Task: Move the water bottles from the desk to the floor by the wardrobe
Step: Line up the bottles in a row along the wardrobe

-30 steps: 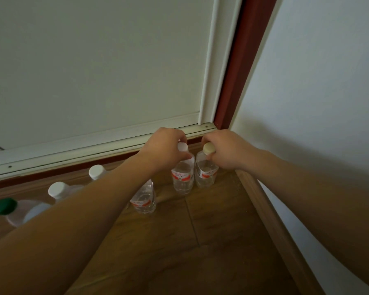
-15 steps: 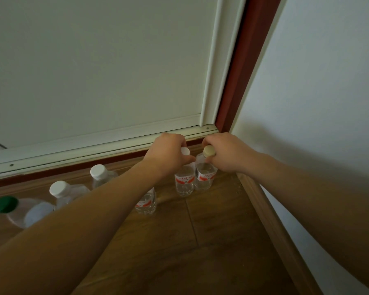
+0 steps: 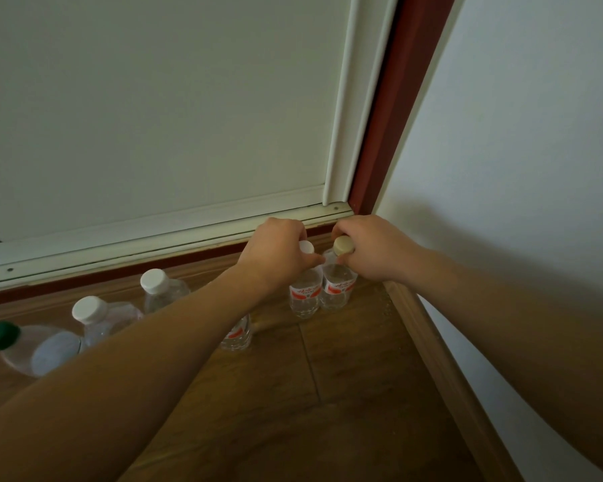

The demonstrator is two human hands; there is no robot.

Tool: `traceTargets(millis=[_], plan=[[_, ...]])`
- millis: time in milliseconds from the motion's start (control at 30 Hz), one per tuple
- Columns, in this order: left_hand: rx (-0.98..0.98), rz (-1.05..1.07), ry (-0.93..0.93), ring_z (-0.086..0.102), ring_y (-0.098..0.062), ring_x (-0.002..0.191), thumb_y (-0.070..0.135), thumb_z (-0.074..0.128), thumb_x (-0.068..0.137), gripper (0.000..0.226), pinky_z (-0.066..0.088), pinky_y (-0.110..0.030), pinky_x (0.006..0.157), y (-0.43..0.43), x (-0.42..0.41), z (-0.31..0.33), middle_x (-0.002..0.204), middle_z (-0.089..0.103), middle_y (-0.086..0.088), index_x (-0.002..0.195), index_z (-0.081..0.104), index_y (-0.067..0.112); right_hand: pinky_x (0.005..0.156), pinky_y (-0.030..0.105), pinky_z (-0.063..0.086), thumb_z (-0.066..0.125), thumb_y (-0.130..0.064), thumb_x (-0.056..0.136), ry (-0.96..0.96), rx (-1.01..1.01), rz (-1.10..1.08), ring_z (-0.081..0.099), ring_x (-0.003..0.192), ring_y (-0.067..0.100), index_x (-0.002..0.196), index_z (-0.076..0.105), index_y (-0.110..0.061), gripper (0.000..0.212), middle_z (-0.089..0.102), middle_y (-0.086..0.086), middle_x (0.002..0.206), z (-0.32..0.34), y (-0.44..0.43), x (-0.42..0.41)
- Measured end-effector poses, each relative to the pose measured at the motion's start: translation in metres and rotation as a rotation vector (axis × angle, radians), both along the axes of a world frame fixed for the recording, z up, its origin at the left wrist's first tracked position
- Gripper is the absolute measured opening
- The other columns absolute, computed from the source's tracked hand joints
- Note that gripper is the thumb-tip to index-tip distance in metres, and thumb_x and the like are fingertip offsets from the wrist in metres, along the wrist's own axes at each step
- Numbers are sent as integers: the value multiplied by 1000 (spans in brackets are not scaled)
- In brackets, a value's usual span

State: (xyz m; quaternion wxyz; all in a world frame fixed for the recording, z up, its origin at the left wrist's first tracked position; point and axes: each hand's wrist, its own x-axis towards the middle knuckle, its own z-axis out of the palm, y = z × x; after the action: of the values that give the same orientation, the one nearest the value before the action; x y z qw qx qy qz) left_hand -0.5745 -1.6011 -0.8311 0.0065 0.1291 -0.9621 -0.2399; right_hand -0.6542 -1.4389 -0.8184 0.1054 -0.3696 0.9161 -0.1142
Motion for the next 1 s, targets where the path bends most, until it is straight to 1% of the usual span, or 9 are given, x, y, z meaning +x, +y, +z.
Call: traceTargets(millis=[200, 500, 567, 633, 800, 900, 1000], plan=[[-12, -10, -1, 58, -10, 78, 50, 77, 82, 37, 44, -24, 62, 1, 0, 2, 87, 64, 4, 100, 67, 19, 75, 27, 38, 74, -23, 85, 0, -8, -7, 51, 91, 12, 111, 62, -21, 28, 53, -10, 97, 1, 1, -1], [-21, -34, 28, 60, -11, 80, 48, 77, 83, 36, 51, -25, 67, 2, 3, 3, 87, 65, 4, 101, 68, 18, 72, 26, 38, 73, -23, 85, -16, -19, -18, 53, 88, 12, 105, 60, -25, 24, 55, -11, 96, 0, 4, -1], [-26, -45, 31, 60, -12, 79, 48, 76, 84, 36, 53, -27, 69, 4, 5, 3, 87, 64, 3, 101, 66, 18, 73, 26, 37, 73, -22, 85, -7, -21, -16, 51, 88, 11, 108, 61, -23, 26, 53, -11, 95, -1, 4, -1], [-18, -43, 33, 59, -12, 79, 48, 76, 83, 37, 53, -27, 69, 6, 5, 2, 88, 64, 3, 101, 65, 19, 73, 27, 37, 72, -22, 85, -2, -18, -14, 51, 88, 11, 108, 62, -23, 26, 53, -11, 95, -1, 4, -1], [2, -27, 21, 57, -8, 77, 51, 77, 81, 38, 52, -26, 66, 4, 7, 2, 86, 62, 6, 99, 61, 22, 71, 27, 38, 74, -23, 83, -7, -7, -10, 53, 86, 12, 101, 57, -28, 25, 55, -11, 93, 1, 5, 1], [-1, -35, 9, 58, -10, 76, 53, 78, 79, 40, 57, -31, 68, 3, 10, 2, 84, 61, 6, 98, 60, 22, 74, 30, 44, 73, -24, 82, 3, 8, -13, 56, 89, 14, 105, 59, -26, 27, 57, -10, 95, 3, 4, 2], [-3, -46, 6, 60, -12, 79, 52, 79, 79, 42, 58, -35, 72, 3, 12, 3, 86, 62, 6, 101, 61, 22, 79, 32, 48, 71, -22, 81, 12, 31, -14, 58, 95, 17, 112, 62, -23, 32, 61, -6, 103, 8, 2, 3]])
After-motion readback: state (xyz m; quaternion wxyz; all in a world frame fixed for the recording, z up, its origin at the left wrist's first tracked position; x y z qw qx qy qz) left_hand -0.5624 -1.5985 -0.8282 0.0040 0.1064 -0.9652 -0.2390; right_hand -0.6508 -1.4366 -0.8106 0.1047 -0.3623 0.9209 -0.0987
